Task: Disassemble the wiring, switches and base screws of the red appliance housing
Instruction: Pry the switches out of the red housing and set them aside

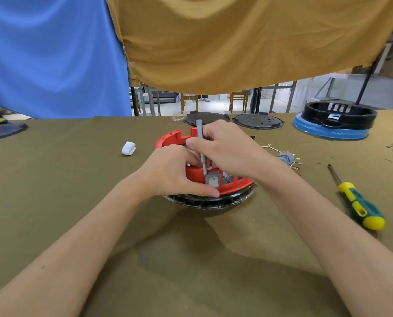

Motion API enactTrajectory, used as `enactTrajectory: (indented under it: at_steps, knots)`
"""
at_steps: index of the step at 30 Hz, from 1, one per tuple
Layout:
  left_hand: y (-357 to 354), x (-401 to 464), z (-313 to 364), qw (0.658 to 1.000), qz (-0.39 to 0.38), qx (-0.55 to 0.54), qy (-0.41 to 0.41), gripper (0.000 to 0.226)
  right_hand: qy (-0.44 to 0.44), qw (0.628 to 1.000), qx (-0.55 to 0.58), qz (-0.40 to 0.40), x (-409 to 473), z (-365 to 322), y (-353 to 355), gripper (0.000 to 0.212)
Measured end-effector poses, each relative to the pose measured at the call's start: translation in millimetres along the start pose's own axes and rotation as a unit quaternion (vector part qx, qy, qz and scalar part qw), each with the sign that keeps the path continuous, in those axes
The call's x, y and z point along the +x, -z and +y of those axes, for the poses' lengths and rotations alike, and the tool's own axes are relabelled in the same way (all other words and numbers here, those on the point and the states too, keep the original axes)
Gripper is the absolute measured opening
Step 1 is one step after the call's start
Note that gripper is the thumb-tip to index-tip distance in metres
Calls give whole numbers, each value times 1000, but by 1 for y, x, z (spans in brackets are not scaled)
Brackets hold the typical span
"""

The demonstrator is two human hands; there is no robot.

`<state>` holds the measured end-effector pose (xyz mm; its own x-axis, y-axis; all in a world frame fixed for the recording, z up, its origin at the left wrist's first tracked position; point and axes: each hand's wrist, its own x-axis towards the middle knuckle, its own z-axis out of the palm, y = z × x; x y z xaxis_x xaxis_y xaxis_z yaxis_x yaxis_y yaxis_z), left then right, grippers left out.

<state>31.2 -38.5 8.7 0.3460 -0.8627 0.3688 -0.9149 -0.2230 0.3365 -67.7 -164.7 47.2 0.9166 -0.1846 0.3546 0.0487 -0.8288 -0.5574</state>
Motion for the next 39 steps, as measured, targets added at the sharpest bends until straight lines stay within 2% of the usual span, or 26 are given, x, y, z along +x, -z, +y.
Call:
enactTrajectory:
  at_steps: [4, 7, 9, 13, 16, 20, 22, 26, 29, 31, 35, 39]
  knots:
    - [-1, 0, 1, 1000, 2, 6, -3, 60, 21, 999, 27, 25, -6, 6, -3, 42]
    - [-2, 2, 0, 999, -3, 40, -9, 65, 48, 992, 88, 78, -15, 17, -1, 31]
    - [-2, 2, 0, 999, 8, 37, -4, 62, 63, 991, 98, 72, -20, 21, 1, 27]
    - [-3, 2, 0, 999, 3, 43, 2, 68, 85, 995, 35, 36, -19, 16, -1, 33]
    - [-4, 2, -1, 999, 16, 35, -5, 62, 57, 998, 12, 13, -11, 9, 0, 40]
    - [-5, 2, 2, 1000, 18, 22, -8, 33, 29, 999, -33, 0, -3, 3, -2, 44]
    - [-4, 2, 5, 1000, 15, 24, -13, 30, 23, 999, -27, 2, -2, 3, -2, 43]
    - [-5, 2, 2, 999, 10, 35, -15, 62, 30, 998, 45, 33, -7, 10, -3, 41]
    - [-4, 3, 1, 999, 6, 49, -15, 64, 50, 980, 152, 118, -16, 23, 2, 38]
    - [-2, 3, 1, 999, 1, 41, -16, 62, 58, 973, 174, 137, -21, 33, 9, 35]
    - [-2, 0, 4, 999, -5, 31, -17, 51, 57, 983, 165, 63, -24, 41, 17, 26]
    - [-3, 0, 3, 999, 0, 33, -16, 51, 54, 977, 204, 25, -25, 41, 21, 22]
